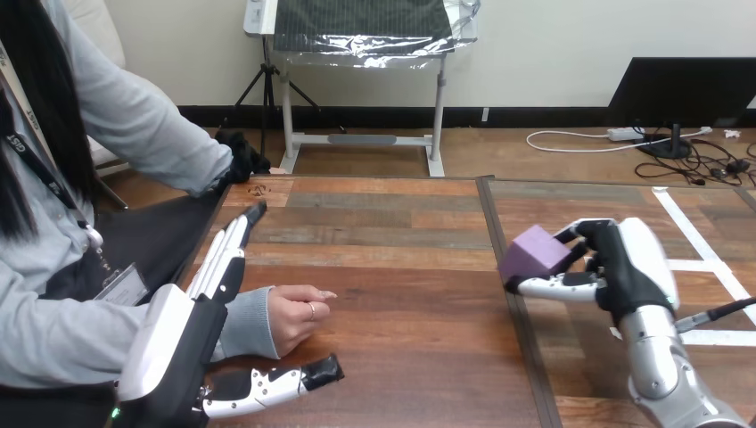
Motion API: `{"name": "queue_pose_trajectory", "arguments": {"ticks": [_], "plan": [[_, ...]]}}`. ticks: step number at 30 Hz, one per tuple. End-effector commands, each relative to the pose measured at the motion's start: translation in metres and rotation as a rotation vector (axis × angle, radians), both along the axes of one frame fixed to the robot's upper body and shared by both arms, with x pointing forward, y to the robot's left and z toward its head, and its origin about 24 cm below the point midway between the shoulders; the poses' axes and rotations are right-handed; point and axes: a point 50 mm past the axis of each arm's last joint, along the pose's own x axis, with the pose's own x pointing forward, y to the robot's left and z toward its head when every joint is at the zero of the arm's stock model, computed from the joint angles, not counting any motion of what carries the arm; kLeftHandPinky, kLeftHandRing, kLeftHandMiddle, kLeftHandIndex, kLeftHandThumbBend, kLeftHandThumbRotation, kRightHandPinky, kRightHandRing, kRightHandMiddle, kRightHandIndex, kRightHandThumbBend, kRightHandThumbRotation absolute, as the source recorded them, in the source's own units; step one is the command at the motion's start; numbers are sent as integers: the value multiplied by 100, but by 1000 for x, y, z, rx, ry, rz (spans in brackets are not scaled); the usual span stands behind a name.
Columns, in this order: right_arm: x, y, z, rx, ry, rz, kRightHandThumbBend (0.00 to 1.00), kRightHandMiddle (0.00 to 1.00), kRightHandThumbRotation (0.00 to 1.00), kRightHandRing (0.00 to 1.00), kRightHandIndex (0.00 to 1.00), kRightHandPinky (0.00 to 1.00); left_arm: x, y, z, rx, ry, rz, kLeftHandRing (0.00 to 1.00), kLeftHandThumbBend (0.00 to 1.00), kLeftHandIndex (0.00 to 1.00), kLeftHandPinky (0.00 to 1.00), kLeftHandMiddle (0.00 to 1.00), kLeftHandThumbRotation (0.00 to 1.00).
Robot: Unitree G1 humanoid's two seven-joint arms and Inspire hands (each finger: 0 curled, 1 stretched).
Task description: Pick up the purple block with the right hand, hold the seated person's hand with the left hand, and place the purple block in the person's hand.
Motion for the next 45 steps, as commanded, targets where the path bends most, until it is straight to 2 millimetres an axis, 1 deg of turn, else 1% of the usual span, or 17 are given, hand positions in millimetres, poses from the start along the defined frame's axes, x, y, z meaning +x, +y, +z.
{"name": "queue_pose_trajectory", "arguments": {"ticks": [1,12,18,27,37,45], "plan": [[15,10,26,58,-130,46,37,17,0,11,21,6,12,4,18,99,-71,-2,100,100,99,96,100,56],[12,16,30,81,-185,88,37,17,0,11,21,6,20,10,18,249,-28,34,100,100,100,96,99,55],[9,17,31,106,-205,108,36,17,0,11,20,6,24,14,17,316,-26,50,98,100,98,93,97,54],[5,19,34,129,-227,125,35,16,0,10,19,6,34,23,11,391,-20,72,93,100,93,88,93,52],[-1,20,38,152,-259,146,35,16,0,10,18,6,42,33,6,449,22,86,88,100,87,84,87,42],[-6,20,41,155,-269,162,34,15,0,10,18,6,48,40,2,498,45,86,85,100,83,81,84,35]]}}
